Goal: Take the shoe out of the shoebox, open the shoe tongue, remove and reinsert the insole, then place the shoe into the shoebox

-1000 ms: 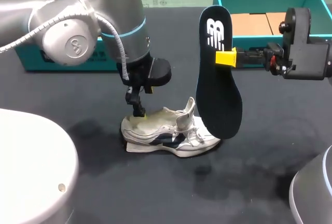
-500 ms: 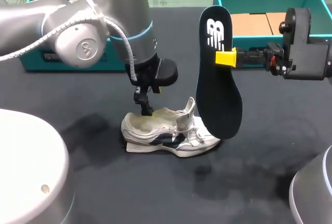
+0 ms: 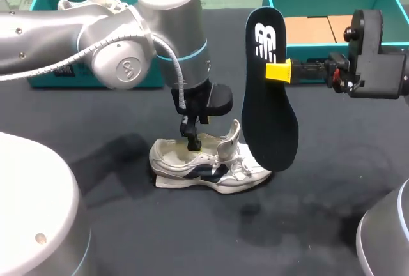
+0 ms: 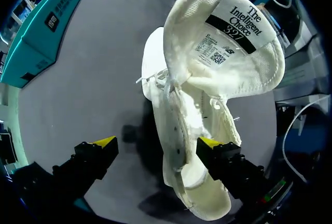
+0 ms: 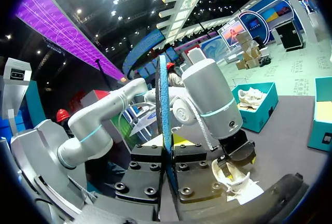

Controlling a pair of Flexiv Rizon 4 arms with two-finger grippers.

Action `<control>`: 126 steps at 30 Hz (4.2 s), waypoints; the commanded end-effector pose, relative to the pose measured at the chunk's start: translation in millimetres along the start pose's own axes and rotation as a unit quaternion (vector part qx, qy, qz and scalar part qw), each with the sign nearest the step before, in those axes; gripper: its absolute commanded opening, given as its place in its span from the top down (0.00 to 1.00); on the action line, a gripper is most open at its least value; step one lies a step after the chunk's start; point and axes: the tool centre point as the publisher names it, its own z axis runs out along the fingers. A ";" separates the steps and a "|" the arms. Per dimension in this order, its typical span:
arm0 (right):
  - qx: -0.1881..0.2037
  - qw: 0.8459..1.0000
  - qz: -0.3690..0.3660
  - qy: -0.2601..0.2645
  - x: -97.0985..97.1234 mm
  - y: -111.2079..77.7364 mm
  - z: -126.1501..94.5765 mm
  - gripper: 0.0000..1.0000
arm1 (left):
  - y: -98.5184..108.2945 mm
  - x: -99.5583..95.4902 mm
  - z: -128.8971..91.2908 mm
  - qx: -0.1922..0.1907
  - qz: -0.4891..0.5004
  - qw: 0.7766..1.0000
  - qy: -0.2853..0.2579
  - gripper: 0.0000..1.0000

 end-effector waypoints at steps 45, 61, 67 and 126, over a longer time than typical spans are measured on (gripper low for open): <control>0.000 1.000 0.000 -0.001 -0.3 -0.8 1.7 1.00 | -3.3 17.5 -50.9 -0.028 0.388 0.921 0.001 1.00; 0.000 1.000 0.000 -0.001 -0.3 -0.8 1.7 1.00 | -10.3 16.8 -45.1 -0.024 0.547 0.837 -0.006 1.00; 0.000 1.000 0.000 -0.001 -0.3 -0.8 1.7 1.00 | -14.9 25.7 -43.1 -0.036 0.621 0.783 -0.011 1.00; 0.000 1.000 0.000 -0.001 -0.3 -0.8 1.7 1.00 | -41.6 -3.8 -44.7 0.009 0.649 0.759 -0.060 0.00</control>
